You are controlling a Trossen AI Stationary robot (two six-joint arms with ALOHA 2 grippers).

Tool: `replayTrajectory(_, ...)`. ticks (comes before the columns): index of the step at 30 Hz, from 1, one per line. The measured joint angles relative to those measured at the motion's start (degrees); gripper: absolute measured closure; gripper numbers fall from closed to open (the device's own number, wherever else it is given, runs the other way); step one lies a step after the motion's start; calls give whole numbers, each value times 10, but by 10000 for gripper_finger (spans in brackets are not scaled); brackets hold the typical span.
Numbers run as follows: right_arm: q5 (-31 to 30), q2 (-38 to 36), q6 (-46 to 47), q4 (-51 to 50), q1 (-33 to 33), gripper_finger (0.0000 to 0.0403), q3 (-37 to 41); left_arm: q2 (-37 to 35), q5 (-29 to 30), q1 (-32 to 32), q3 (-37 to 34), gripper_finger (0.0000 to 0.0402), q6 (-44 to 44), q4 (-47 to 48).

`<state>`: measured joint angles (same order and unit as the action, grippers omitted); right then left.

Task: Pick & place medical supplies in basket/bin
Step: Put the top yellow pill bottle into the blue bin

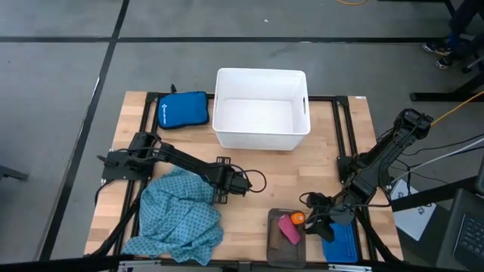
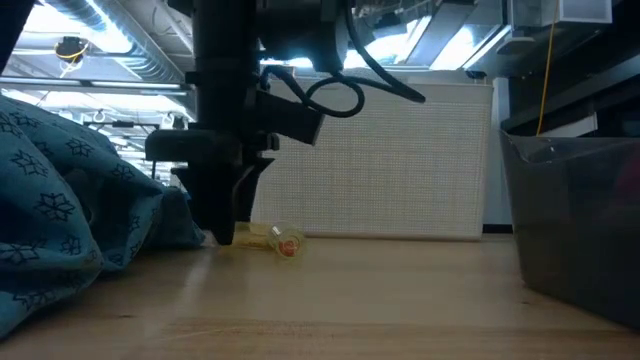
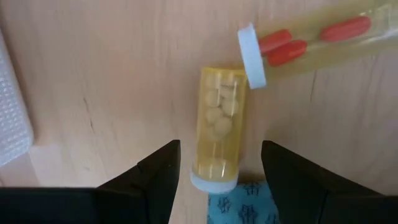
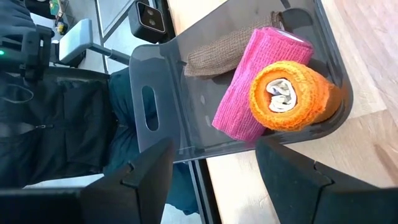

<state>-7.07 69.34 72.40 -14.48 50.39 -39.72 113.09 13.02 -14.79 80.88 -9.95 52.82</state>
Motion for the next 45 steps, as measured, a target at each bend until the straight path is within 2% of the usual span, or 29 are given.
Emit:
replayTrajectory(14,-11,0,-9,1,0,172,0,15,9,4,0,180,10,-12)
replayTrajectory(19,-11,0,-9,2,0,172,0,8,18,11,-37,180,5,-51)
replayTrajectory(25,-11,0,-9,4,0,172,0,5,60,14,-67,184,1,-65)
replayTrajectory(28,-11,0,-9,4,0,172,0,6,57,14,-67,206,0,-67)
replayTrajectory(33,-11,0,-9,4,0,172,0,6,25,15,-68,274,-8,-66)
replayTrajectory(37,-11,0,-9,4,0,172,0,-4,24,14,-68,315,-15,-66)
replayTrajectory(41,-11,0,-9,4,0,172,0,-29,25,14,-70,323,-19,-69)
replayTrajectory(45,-11,0,-9,4,0,172,0,-60,18,15,-72,307,-18,-58)
